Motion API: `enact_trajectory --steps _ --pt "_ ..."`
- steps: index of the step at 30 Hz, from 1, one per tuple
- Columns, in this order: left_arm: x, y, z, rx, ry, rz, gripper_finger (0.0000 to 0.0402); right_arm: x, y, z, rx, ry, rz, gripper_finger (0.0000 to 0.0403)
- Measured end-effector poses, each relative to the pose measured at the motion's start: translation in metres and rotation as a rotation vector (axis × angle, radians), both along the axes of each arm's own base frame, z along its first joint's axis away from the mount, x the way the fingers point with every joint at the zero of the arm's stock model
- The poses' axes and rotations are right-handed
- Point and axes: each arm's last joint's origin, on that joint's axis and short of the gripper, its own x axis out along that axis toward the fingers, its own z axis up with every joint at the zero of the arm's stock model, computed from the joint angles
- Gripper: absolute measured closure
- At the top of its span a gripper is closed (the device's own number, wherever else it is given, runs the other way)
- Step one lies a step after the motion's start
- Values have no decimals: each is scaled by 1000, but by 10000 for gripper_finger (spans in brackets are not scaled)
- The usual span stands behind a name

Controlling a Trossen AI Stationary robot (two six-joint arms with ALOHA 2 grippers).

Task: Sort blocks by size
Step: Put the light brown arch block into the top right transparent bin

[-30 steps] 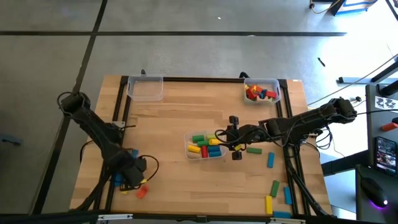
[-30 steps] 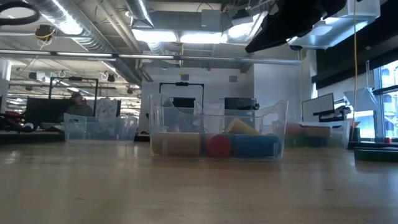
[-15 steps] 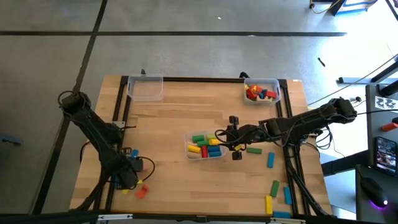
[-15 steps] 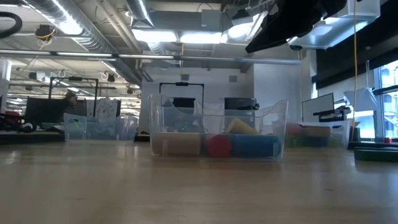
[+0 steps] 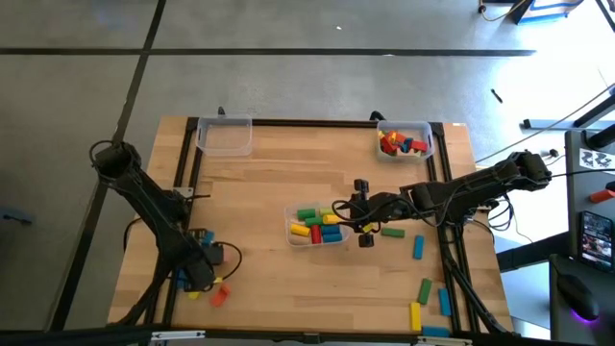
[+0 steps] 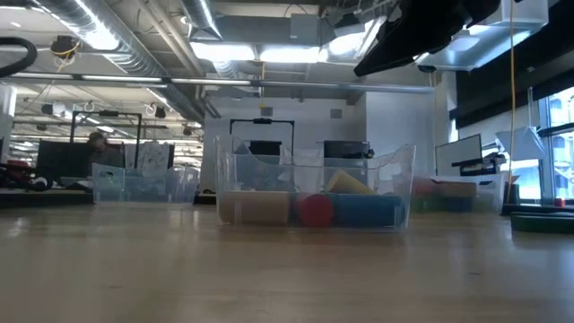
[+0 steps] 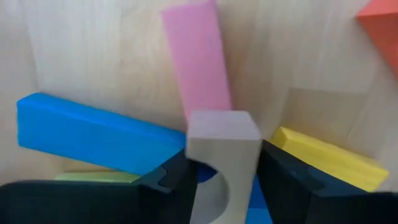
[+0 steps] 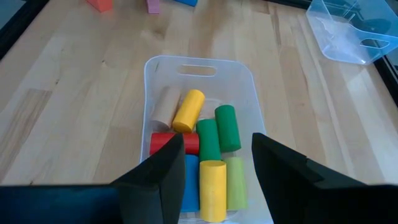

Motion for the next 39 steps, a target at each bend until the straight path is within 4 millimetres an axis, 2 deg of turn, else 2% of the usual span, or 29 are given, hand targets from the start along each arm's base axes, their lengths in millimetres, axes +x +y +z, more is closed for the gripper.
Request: enact_trajectory --steps 10,16,22,28,33,39 --pt "1 -2 1 -27 -1 -26 356 0 0 0 0 0 0 226" --pt "9 -6 18 -40 -12 -14 349 0 0 0 86 -2 -55 226" --pt "31 -5 44 -68 -66 -21 357 0 0 0 97 -3 -63 226" --pt "60 1 74 -97 -211 -23 351 0 0 0 114 -4 -76 226" --pt "81 8 98 -35 -378 -43 345 1 0 1 114 -19 -73 226" --pt "104 13 115 16 -605 -103 343 2 1 3 103 -36 -54 226"
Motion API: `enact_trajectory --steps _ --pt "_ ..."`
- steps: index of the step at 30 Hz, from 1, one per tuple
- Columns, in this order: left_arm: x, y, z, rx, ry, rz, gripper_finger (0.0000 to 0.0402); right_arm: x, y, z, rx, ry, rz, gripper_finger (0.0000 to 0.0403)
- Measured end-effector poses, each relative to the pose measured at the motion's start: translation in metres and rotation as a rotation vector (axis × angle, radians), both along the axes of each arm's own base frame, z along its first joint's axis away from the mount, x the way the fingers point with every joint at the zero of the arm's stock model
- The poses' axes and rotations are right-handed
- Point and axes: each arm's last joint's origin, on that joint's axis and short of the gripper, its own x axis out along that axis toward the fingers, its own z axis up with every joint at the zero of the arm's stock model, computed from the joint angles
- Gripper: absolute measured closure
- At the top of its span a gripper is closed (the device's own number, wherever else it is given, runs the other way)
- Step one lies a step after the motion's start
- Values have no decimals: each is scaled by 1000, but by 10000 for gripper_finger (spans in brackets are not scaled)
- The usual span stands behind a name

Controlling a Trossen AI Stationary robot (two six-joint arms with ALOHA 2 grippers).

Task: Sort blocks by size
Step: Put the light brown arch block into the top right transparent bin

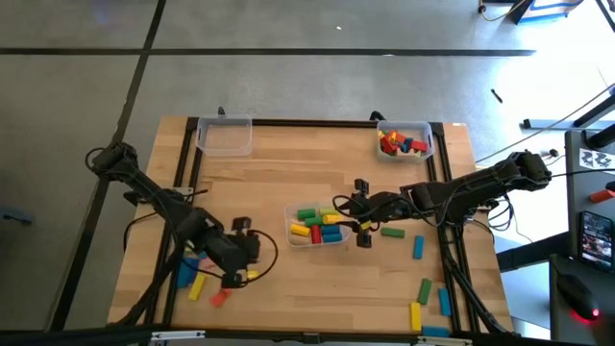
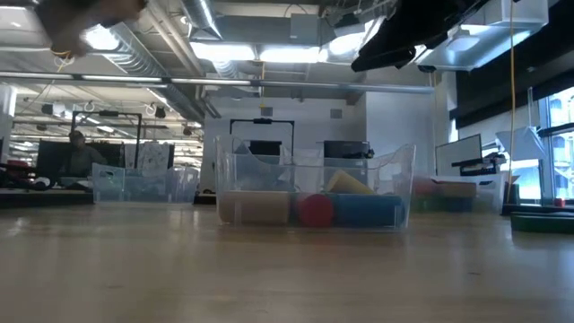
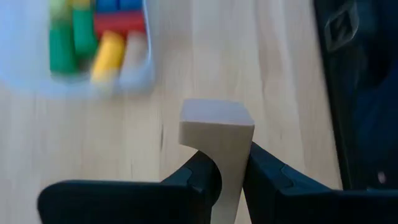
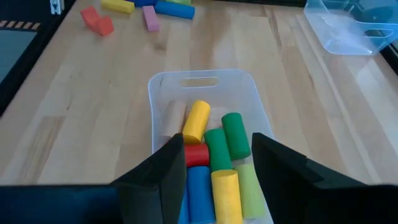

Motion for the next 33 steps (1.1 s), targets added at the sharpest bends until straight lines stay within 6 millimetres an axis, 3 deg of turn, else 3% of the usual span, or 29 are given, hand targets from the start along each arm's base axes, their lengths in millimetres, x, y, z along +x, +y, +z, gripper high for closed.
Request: enact_trajectory --steps 12,19,24,33 --pt "40 11 30 87 -445 -76 342 5 5 1 134 -159 99 221" --pt "55 21 44 95 -603 -53 342 15 8 6 153 -294 122 132" --pt "66 26 47 85 -686 -24 342 36 14 -1 107 -435 162 73" --pt "78 32 43 139 -729 54 357 48 34 -2 12 -573 241 71"
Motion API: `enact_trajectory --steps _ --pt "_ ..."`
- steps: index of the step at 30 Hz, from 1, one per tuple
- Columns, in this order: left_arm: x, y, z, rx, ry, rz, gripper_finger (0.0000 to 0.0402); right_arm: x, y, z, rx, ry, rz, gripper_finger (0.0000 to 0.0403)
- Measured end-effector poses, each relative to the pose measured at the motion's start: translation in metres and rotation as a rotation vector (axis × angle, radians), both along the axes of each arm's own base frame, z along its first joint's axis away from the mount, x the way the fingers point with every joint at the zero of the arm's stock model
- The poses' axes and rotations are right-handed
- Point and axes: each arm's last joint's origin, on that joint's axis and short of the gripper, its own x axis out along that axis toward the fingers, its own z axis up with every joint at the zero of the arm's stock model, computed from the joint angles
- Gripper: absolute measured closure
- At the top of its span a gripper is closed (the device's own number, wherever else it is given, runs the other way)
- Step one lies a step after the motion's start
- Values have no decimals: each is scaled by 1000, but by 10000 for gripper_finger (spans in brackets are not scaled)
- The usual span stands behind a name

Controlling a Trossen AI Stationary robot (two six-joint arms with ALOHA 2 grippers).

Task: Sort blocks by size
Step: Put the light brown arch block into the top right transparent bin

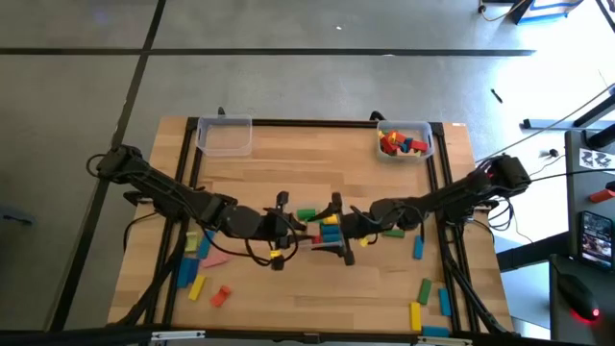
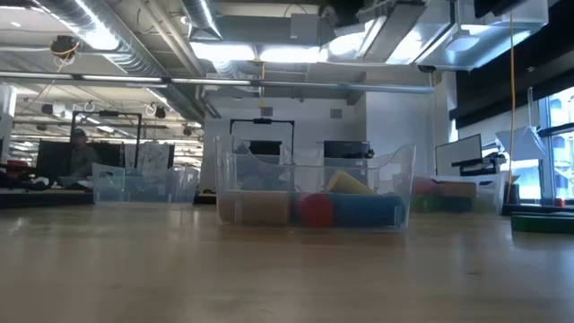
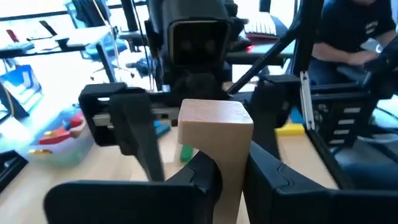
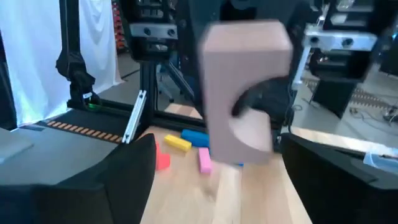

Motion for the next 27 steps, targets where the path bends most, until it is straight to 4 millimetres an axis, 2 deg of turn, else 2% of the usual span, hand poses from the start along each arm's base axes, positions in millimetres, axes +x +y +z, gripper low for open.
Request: enact_trajectory --steps 6,11,23,27 --pt "7 4 -1 -14 -29 22 345 0 3 4 17 -42 -11 92" --pt "12 6 -4 -11 -39 31 352 0 3 8 32 -85 -7 120" --pt "13 5 -5 -10 -47 28 347 1 3 7 6 -78 -18 251" --pt "13 5 -5 -11 -44 31 352 1 3 5 -1 -67 -18 269"
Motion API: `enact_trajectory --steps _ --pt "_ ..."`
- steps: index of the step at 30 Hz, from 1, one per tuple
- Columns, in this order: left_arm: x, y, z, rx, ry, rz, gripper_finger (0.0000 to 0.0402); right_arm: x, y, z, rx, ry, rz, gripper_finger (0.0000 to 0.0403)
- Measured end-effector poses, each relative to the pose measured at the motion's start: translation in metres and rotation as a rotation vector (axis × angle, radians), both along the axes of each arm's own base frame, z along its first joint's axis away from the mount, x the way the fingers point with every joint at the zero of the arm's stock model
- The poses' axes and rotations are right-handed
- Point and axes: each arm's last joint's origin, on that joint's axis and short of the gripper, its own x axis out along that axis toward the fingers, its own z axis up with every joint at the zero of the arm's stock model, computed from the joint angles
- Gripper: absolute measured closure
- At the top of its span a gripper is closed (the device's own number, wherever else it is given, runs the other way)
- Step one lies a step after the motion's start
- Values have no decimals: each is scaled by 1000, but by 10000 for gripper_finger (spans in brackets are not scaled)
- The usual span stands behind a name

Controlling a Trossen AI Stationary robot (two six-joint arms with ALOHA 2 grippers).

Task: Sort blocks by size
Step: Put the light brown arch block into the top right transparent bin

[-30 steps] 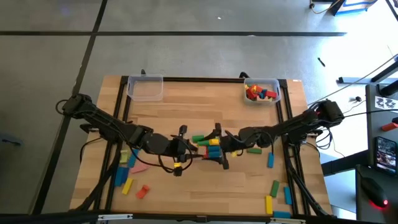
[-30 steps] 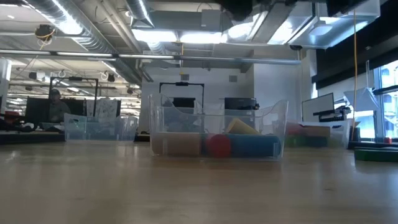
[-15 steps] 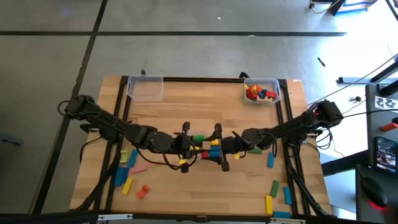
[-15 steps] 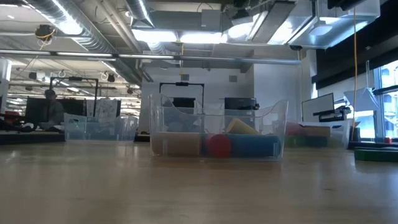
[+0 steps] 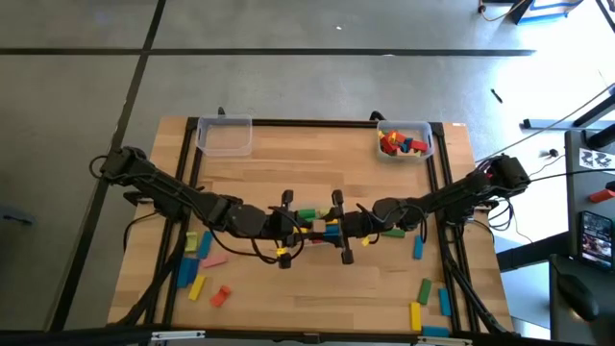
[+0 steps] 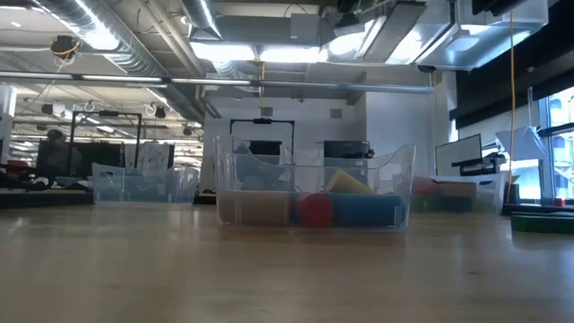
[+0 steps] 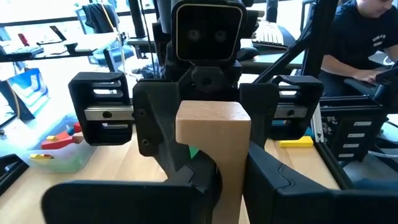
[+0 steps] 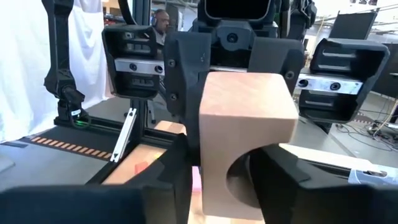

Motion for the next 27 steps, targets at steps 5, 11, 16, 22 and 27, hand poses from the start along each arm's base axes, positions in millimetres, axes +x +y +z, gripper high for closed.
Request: enact_trajectory --steps 5,11,16,22,27 --pt "0 0 0 -1 -1 -2 348 0 0 0 0 3 2 235" --pt "0 0 0 -2 -2 -4 346 0 0 -1 -5 15 8 174" --pt "1 0 1 -7 -12 -4 346 0 0 -2 -8 22 -1 173" --pt "1 0 2 -6 -25 -1 345 0 -1 -1 -5 22 -40 188" --pt "0 -1 2 -20 -26 -2 345 1 -1 -2 -6 23 -66 194"
